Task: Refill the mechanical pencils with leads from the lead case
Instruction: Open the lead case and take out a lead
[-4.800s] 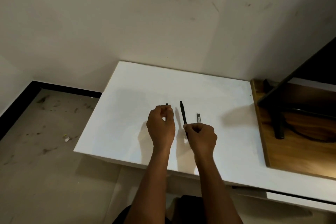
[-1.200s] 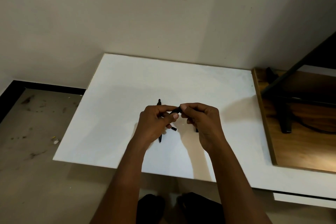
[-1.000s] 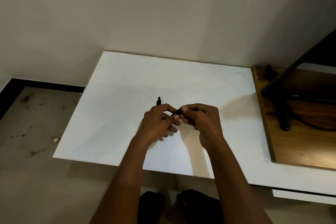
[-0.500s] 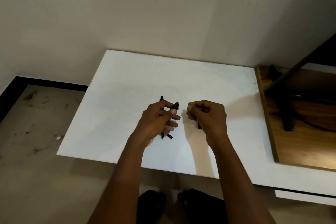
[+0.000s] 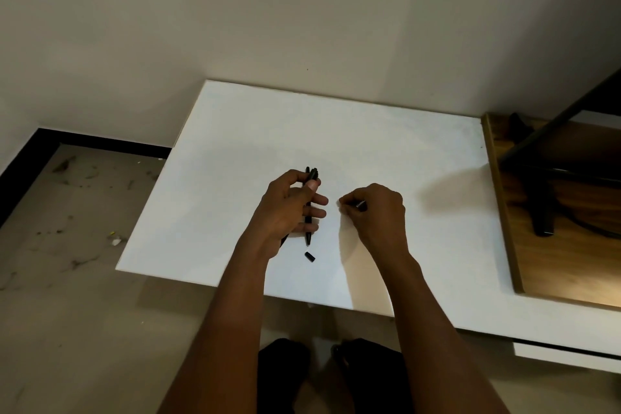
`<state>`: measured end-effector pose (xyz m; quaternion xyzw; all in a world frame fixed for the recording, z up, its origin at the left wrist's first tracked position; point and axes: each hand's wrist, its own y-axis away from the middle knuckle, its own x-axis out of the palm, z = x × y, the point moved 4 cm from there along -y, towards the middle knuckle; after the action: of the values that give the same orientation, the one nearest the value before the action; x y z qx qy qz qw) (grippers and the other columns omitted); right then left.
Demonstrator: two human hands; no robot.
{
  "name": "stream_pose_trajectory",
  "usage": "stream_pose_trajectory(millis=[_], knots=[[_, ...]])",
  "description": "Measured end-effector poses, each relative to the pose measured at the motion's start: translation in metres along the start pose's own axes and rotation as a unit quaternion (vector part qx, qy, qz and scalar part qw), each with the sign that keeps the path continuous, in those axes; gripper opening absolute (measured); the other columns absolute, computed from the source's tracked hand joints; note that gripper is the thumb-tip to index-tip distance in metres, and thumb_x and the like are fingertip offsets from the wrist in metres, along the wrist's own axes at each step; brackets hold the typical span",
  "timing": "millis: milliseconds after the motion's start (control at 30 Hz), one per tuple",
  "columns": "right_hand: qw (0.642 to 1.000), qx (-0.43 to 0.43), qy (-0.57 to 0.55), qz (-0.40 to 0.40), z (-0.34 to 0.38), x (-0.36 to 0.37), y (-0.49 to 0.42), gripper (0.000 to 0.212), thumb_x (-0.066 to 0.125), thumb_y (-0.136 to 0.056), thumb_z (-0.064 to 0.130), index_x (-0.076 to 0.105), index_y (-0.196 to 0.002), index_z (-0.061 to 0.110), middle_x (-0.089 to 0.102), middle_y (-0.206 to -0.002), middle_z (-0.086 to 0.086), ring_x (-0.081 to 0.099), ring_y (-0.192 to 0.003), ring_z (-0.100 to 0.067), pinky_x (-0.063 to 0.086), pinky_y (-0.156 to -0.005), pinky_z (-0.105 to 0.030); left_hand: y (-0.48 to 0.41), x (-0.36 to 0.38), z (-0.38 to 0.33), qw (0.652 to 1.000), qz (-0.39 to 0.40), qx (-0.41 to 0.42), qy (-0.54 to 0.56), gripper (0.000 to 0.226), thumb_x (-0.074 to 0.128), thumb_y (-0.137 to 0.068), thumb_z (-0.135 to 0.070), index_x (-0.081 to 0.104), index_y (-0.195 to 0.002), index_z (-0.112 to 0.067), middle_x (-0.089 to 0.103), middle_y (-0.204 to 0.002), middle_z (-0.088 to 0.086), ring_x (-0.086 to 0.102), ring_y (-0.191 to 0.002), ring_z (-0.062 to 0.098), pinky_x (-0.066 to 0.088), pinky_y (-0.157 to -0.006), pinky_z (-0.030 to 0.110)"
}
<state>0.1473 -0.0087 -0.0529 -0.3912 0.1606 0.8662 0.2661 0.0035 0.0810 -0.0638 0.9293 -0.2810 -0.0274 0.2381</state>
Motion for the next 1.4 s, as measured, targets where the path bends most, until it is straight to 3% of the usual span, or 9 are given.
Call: stream_pose_trajectory(millis=[133, 233, 367, 467, 567, 700, 933, 1133, 1400], knots=[[0.998, 0.010, -0.065, -0.011, 0.008, -0.011, 0.019, 0.009, 0.085, -0.078, 0.026, 0.077, -0.081, 0.021, 0.068, -0.071, 0.011, 0.065, -0.066, -0.007, 0.048, -0.066, -0.025, 0.001, -0.008, -0.005, 0.999, -0.038, 0.015, 0.026, 0.021, 0.059, -0.099, -0.031, 0.064, -0.112, -0.015, 0.077, -0.093, 0.008, 0.076, -0.077, 0.020, 0.064, -0.070, 0.040], [0.989, 0.034, -0.090, 0.111, 0.013, -0.004, 0.047, 0.025, 0.093, -0.066, 0.032, 0.070, -0.066, 0.024, 0.069, -0.060, 0.007, 0.066, -0.055, -0.008, 0.058, -0.058, -0.030, 0.001, -0.015, -0.009, 0.997, -0.063, 0.029, 0.042, 0.023, 0.059, -0.099, -0.031, 0.065, -0.115, -0.014, 0.077, -0.095, 0.008, 0.076, -0.080, 0.021, 0.064, -0.069, 0.037], [0.982, 0.009, -0.024, 0.185, 0.026, 0.023, 0.066, 0.029, 0.093, -0.063, 0.038, 0.069, -0.069, 0.023, 0.065, -0.063, 0.013, 0.061, -0.057, -0.003, 0.045, -0.056, -0.013, 0.005, -0.017, -0.013, 0.994, -0.075, 0.042, 0.061, 0.023, 0.059, -0.099, -0.030, 0.065, -0.115, -0.015, 0.077, -0.095, 0.007, 0.075, -0.078, 0.018, 0.062, -0.066, 0.033], [0.980, -0.023, 0.021, 0.197, 0.037, 0.041, 0.072, 0.027, 0.090, -0.070, 0.038, 0.071, -0.082, 0.022, 0.068, -0.076, 0.008, 0.060, -0.065, -0.005, 0.047, -0.064, -0.015, 0.007, -0.016, -0.016, 0.994, -0.073, 0.044, 0.067, 0.023, 0.059, -0.099, -0.030, 0.064, -0.115, -0.015, 0.076, -0.097, 0.008, 0.075, -0.077, 0.017, 0.061, -0.064, 0.032], [0.983, -0.040, 0.047, 0.173, 0.042, 0.053, 0.075, 0.018, 0.084, -0.079, 0.028, 0.078, -0.092, 0.015, 0.077, -0.091, -0.001, 0.068, -0.078, -0.012, 0.051, -0.076, -0.021, 0.008, -0.019, -0.016, 0.994, -0.073, 0.043, 0.073, 0.023, 0.060, -0.099, -0.030, 0.065, -0.115, -0.015, 0.076, -0.097, 0.008, 0.075, -0.078, 0.018, 0.060, -0.064, 0.032], [0.986, -0.047, 0.052, 0.150, 0.043, 0.057, 0.074, 0.016, 0.078, -0.085, 0.022, 0.079, -0.097, 0.012, 0.078, -0.098, -0.005, 0.071, -0.086, -0.017, 0.041, -0.075, -0.017, 0.007, -0.019, -0.016, 0.994, -0.073, 0.042, 0.077, 0.023, 0.060, -0.099, -0.029, 0.065, -0.115, -0.015, 0.076, -0.096, 0.007, 0.076, -0.078, 0.018, 0.060, -0.064, 0.033], [0.993, -0.037, 0.022, 0.108, 0.032, 0.031, 0.053, 0.010, 0.077, -0.083, 0.024, 0.076, -0.086, 0.014, 0.076, -0.084, -0.001, 0.065, -0.072, -0.011, 0.057, -0.074, -0.029, 0.007, -0.017, -0.016, 0.993, -0.072, 0.048, 0.077, 0.022, 0.060, -0.099, -0.030, 0.065, -0.114, -0.015, 0.077, -0.096, 0.008, 0.075, -0.079, 0.019, 0.061, -0.065, 0.033], [0.998, 0.012, 0.010, -0.058, -0.003, -0.013, 0.017, 0.006, 0.073, -0.084, 0.021, 0.073, -0.078, 0.019, 0.073, -0.077, 0.006, 0.065, -0.072, -0.011, 0.039, -0.059, -0.016, 0.005, -0.012, -0.016, 0.993, -0.061, 0.057, 0.079, 0.021, 0.063, -0.097, -0.031, 0.068, -0.111, -0.016, 0.077, -0.087, 0.004, 0.074, -0.075, 0.017, 0.058, -0.061, 0.029], [0.997, 0.038, 0.025, -0.066, -0.010, -0.003, 0.006, 0.010, 0.069, -0.086, 0.017, 0.076, -0.080, 0.016, 0.075, -0.079, 0.003, 0.066, -0.075, -0.017, 0.044, -0.063, -0.027, 0.002, -0.004, -0.013, 0.993, -0.055, 0.052, 0.092, 0.018, 0.063, -0.098, -0.028, 0.068, -0.108, -0.015, 0.077, -0.087, 0.005, 0.073, -0.073, 0.018, 0.057, -0.058, 0.027]])
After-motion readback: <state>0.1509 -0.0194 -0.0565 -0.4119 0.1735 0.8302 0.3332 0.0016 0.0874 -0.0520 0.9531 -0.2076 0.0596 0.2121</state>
